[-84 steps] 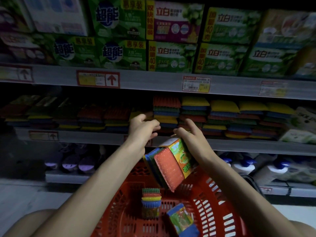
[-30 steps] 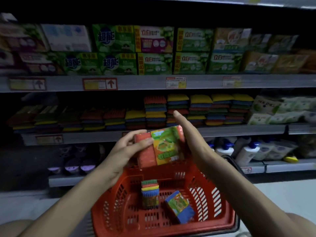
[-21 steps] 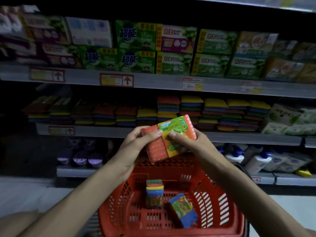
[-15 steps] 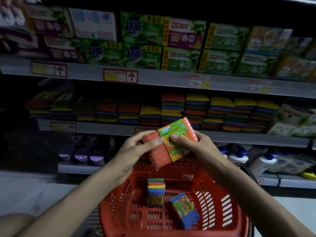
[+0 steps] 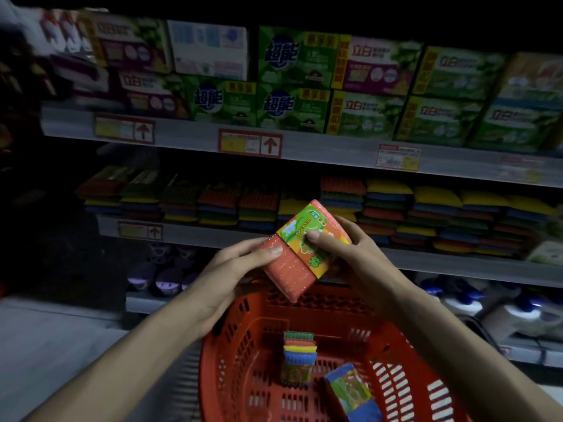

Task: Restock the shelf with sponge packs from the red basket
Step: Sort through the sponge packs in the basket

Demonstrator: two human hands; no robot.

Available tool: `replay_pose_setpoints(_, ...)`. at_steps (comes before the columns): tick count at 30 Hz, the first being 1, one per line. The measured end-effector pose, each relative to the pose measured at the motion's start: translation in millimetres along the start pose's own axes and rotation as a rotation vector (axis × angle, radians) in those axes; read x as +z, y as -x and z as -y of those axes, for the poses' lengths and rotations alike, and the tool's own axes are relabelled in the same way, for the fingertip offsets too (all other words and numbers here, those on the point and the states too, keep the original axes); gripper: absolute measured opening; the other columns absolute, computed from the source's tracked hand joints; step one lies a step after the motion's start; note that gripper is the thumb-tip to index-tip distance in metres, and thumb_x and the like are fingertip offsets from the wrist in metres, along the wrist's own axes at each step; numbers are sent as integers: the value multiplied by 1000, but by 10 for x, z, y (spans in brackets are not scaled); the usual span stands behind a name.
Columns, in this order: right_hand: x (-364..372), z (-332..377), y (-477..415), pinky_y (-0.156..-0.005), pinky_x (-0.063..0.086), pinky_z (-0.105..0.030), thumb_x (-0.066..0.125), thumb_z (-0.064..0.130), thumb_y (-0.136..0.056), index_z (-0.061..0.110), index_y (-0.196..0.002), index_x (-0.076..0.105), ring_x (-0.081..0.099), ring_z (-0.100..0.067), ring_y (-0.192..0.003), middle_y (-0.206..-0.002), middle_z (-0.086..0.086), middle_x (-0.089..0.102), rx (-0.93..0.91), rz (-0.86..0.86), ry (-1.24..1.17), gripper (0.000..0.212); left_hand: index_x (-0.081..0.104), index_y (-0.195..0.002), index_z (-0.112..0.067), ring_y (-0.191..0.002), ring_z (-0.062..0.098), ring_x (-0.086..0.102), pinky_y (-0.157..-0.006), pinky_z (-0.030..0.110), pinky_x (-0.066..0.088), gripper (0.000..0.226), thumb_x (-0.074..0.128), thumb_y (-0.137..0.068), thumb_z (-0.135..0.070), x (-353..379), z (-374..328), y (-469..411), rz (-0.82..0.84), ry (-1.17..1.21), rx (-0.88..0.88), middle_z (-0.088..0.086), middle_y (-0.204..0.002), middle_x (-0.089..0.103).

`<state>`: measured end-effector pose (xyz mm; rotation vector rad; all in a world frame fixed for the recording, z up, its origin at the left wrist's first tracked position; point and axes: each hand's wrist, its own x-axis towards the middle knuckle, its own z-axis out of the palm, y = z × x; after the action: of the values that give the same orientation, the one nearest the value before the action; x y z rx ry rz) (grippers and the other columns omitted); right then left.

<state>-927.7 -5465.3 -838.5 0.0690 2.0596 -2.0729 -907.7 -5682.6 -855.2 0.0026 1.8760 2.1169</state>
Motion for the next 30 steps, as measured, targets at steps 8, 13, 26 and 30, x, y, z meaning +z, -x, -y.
replay_pose_setpoints(8, 193, -41, -173, -95, 58, -37, 86, 39, -76, 26, -149, 43, 72, -20, -110, -124, -7, 70, -13, -113, -67, 86, 72, -121, -14, -109, 25, 73, -95, 39, 57, 54, 82, -72, -32, -190, -31, -298, -244, 249, 1, 10, -111, 78)
replay_pose_setpoints(13, 297, -91, -137, -95, 57, -37, 70, 19, -93, 28, -129, 62, 71, -12, -106, -115, 1, 74, -70, -97, 95, 39, 66, -117, -11, -97, 27, 77, -91, 41, 60, 43, 85, -80, -25, -130, -47, -542, -369, 425, -80, 13, -109, 77)
replay_pose_setpoints(26, 237, -75, -287, -99, 53, -32, 68, 29, -76, 48, -149, 43, 63, -1, -117, -143, 15, 54, -173, -24, 150, 79, 68, -121, -8, -83, 12, 57, -94, 42, 60, 43, 82, -87, -30, 216, -266, -895, -427, 408, -7, 4, -133, 56)
replay_pose_setpoints(30, 219, -68, -364, -106, 50, -40, 68, 29, -74, 46, -153, 38, 58, -10, -127, -152, 12, 47, -163, -39, 151, 86, 66, -119, -10, -73, 9, 54, -96, 42, 59, 35, 76, -92, -31, 300, -283, -991, -466, 429, -19, -1, -121, 55)
